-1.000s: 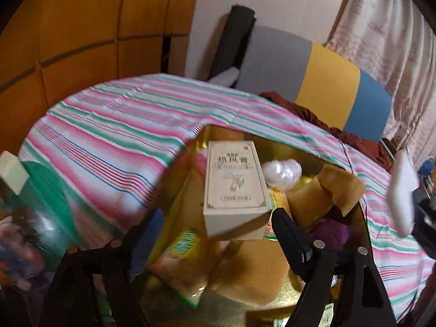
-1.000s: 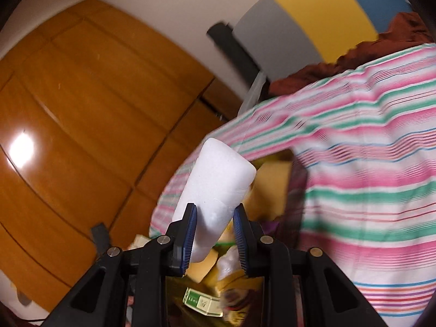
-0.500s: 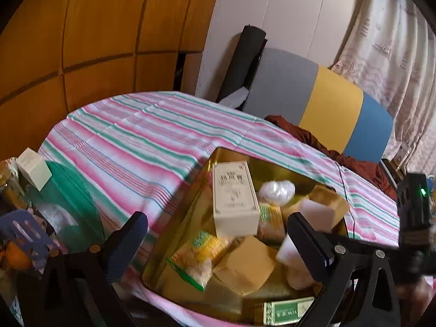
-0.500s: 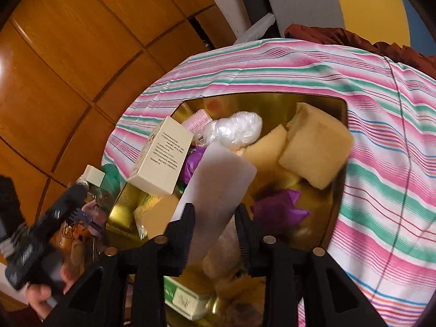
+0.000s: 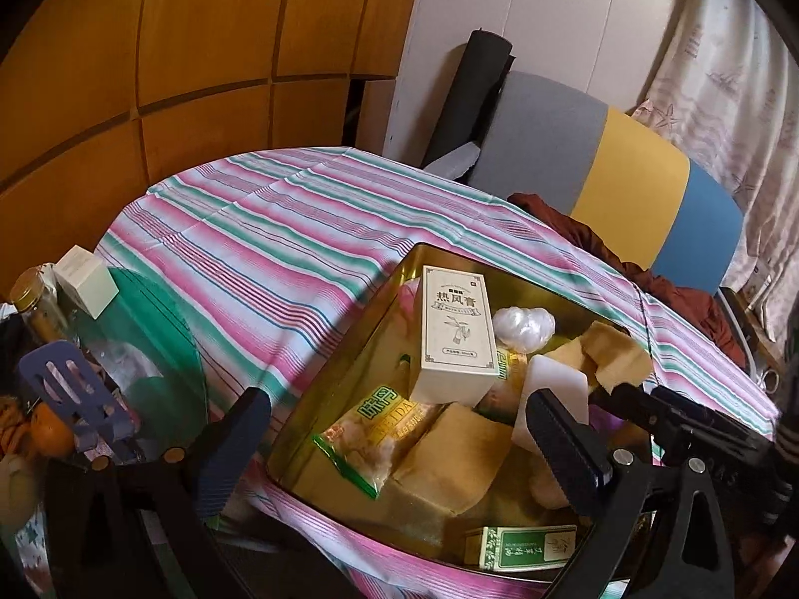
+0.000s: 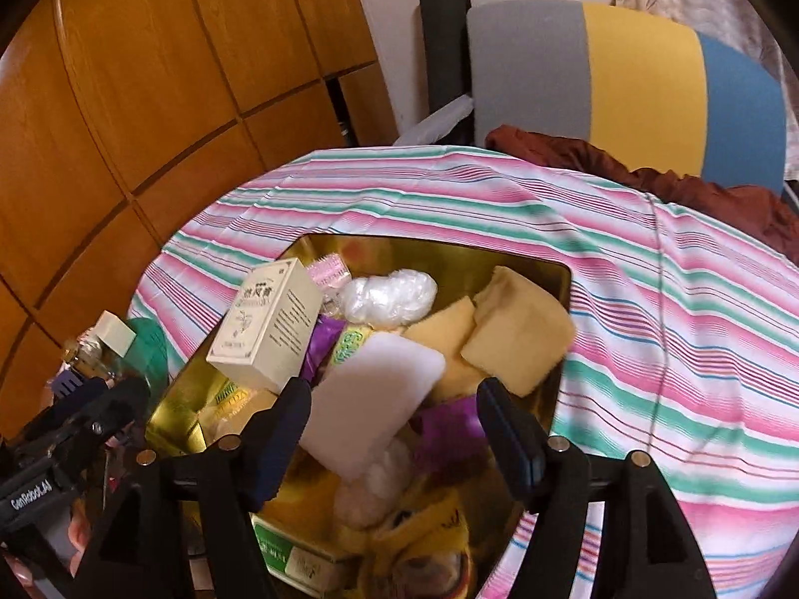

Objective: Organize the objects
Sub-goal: 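Carry the cream box and white soap into the gold tray and release both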

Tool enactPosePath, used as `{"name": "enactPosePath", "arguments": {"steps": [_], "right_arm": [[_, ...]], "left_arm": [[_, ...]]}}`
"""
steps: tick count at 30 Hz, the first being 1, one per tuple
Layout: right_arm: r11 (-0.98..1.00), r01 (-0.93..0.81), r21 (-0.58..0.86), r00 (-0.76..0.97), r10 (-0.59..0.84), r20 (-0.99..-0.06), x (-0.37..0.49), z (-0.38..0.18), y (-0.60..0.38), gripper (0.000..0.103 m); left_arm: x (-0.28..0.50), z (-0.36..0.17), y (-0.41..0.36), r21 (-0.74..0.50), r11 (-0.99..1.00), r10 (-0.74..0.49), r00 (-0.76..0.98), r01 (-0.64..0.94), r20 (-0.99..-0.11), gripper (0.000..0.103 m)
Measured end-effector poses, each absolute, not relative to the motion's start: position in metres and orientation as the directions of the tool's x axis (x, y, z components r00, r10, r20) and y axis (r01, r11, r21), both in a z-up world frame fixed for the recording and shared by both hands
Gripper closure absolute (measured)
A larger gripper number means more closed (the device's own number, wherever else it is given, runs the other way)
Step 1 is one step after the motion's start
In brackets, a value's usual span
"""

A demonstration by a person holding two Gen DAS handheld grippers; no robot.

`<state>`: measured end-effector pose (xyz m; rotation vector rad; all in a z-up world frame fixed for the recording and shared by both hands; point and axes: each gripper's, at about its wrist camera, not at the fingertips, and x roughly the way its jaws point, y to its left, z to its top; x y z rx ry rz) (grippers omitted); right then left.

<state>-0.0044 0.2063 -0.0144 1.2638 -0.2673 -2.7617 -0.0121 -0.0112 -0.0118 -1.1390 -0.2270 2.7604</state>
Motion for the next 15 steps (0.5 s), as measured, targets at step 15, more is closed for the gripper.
{"name": "enactPosePath", "arguments": {"steps": [15], "right_arm": [[-0.994,-0.07,0.089,-0.656,-0.021,-0.754,0.024,-0.01,0.195,0.033]], "left_arm": [[0.008,-0.009,-0.009,-0.088,-0.996,0.082,-0.726,-0.029,-0.683,0.0]]}}
